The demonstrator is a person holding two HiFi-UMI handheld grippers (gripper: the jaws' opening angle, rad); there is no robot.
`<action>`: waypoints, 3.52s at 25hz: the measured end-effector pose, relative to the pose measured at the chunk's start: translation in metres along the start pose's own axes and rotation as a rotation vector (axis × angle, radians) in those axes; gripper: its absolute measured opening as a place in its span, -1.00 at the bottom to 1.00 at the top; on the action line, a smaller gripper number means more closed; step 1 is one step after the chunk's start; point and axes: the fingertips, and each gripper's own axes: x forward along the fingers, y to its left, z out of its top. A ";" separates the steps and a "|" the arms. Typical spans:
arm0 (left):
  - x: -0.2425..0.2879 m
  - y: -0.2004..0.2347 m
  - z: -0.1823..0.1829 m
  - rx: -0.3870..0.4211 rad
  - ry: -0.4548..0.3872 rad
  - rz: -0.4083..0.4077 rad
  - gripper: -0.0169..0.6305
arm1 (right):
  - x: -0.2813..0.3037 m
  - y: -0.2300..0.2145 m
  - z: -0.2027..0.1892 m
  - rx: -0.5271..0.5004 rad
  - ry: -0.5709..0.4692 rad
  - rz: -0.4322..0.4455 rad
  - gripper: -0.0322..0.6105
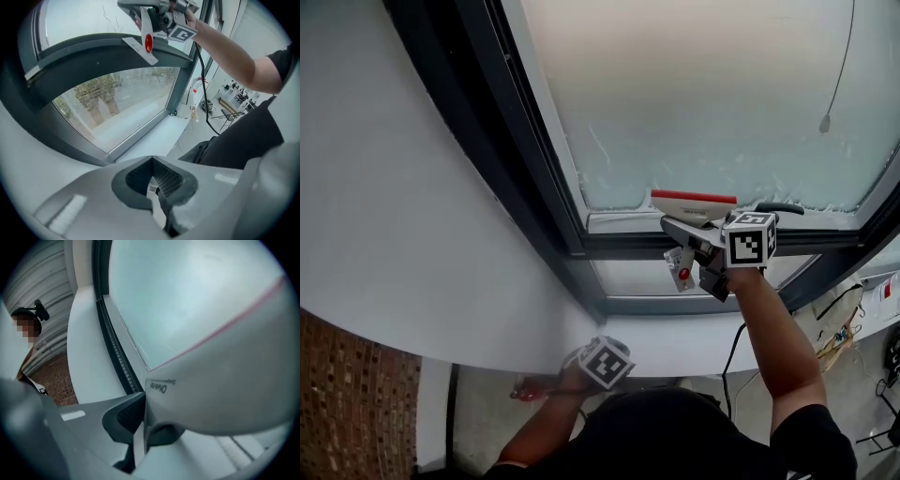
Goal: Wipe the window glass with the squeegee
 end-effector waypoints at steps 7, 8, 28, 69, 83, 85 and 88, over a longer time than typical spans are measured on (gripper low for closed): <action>0.000 0.002 0.008 -0.009 -0.021 0.014 -0.94 | -0.002 -0.017 -0.061 0.083 0.097 0.002 -0.82; -0.001 0.002 0.010 -0.010 -0.025 0.012 -0.94 | -0.003 -0.019 -0.069 0.092 0.109 0.000 -0.82; 0.014 -0.022 0.024 -0.123 -0.021 0.044 -0.94 | -0.060 0.068 0.133 -0.284 0.002 0.037 -0.82; 0.029 -0.067 0.068 -0.206 -0.071 0.133 -0.94 | -0.125 0.106 0.268 -0.403 0.000 0.246 -0.82; 0.045 -0.085 0.072 -0.158 -0.083 0.079 -0.94 | -0.130 0.023 0.150 -0.148 -0.036 0.184 -0.82; 0.046 -0.086 0.072 -0.160 -0.088 0.077 -0.94 | -0.130 0.014 0.130 -0.108 -0.037 0.178 -0.82; 0.045 -0.086 0.075 -0.152 -0.094 0.088 -0.94 | -0.131 -0.004 0.100 -0.049 -0.018 0.152 -0.82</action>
